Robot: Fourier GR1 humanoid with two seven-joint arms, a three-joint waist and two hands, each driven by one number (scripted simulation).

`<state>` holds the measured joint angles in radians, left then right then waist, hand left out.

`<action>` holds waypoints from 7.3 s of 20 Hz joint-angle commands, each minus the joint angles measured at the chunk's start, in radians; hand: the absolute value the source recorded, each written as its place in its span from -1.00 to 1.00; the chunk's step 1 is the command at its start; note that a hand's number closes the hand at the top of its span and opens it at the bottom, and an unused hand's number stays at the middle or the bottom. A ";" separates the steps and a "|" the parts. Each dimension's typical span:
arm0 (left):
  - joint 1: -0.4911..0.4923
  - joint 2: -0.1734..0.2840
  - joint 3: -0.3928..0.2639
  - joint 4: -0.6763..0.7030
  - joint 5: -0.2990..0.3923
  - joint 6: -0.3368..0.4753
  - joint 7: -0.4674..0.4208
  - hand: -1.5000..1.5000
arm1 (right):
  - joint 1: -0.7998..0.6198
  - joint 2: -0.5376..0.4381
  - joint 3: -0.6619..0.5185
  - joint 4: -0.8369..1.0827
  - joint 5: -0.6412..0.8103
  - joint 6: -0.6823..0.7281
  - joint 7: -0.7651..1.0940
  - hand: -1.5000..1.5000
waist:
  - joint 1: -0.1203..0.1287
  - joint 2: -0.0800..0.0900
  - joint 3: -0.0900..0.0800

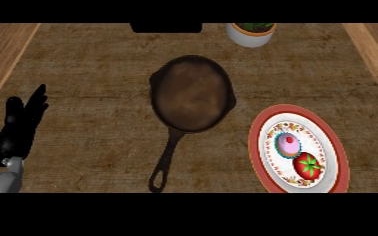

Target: Pick the tomato from the plate and place it in the pan

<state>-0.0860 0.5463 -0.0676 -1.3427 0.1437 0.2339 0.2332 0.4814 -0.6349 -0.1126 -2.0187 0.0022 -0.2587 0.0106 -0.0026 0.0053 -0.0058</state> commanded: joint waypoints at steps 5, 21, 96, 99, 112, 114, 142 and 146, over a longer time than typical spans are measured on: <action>-0.062 -0.038 -0.032 0.019 -0.038 0.019 0.023 0.00 | -0.050 -0.283 0.075 -0.179 0.153 0.167 0.531 -1.00 | 0.024 0.006 -0.001; -0.034 -0.077 0.025 0.017 -0.064 -0.021 0.024 0.00 | -0.466 -0.092 0.452 0.067 0.357 0.427 0.904 -1.00 | 0.010 -0.005 0.006; -0.042 -0.209 0.256 0.013 -0.267 -0.212 0.028 0.00 | -0.644 0.224 0.191 0.205 0.731 0.380 -0.014 1.00 | 0.004 -0.006 0.006; -0.045 -0.195 0.270 0.038 -0.268 -0.218 0.005 0.00 | -0.717 0.336 0.267 0.251 0.764 0.349 0.064 1.00 | 0.009 -0.004 0.006; -0.077 -0.232 0.263 0.097 -0.294 -0.198 -0.046 0.00 | -1.134 0.630 0.255 0.907 0.785 0.166 0.102 1.00 | 0.020 0.002 0.006; -0.086 -0.229 0.260 0.064 -0.278 -0.218 -0.010 0.00 | -1.244 0.632 0.245 1.064 0.774 0.105 0.090 1.00 | 0.032 0.003 0.006; -0.156 -0.267 0.197 0.072 -0.326 -0.220 -0.012 0.00 | -1.418 0.635 0.351 1.627 0.082 -0.140 -0.324 -1.00 | 0.146 0.030 0.009; -0.169 -0.276 0.194 0.058 -0.318 -0.223 0.015 0.00 | -1.455 0.635 0.316 1.631 -0.003 -0.201 -0.370 -1.00 | 0.134 0.028 0.009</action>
<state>-0.2603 0.2723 0.1248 -1.2795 -0.1763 0.0102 0.2465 -0.9510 0.0000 0.2331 -0.3885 0.0761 -0.4163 -0.3087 0.1394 0.0353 0.0034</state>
